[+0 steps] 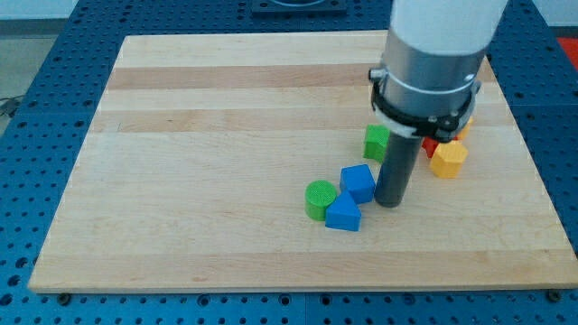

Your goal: Move the yellow hexagon into the red star

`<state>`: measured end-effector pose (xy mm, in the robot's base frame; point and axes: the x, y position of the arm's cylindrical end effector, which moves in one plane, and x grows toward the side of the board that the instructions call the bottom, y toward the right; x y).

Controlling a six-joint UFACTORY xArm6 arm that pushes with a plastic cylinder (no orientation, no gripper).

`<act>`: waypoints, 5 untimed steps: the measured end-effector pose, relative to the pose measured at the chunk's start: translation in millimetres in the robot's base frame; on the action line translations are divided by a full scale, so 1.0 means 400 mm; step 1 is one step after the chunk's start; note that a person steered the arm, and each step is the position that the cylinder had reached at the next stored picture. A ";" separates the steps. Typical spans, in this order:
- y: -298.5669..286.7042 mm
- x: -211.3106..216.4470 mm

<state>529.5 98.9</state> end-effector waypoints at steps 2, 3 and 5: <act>-0.056 0.138; -0.151 0.148; -0.169 0.024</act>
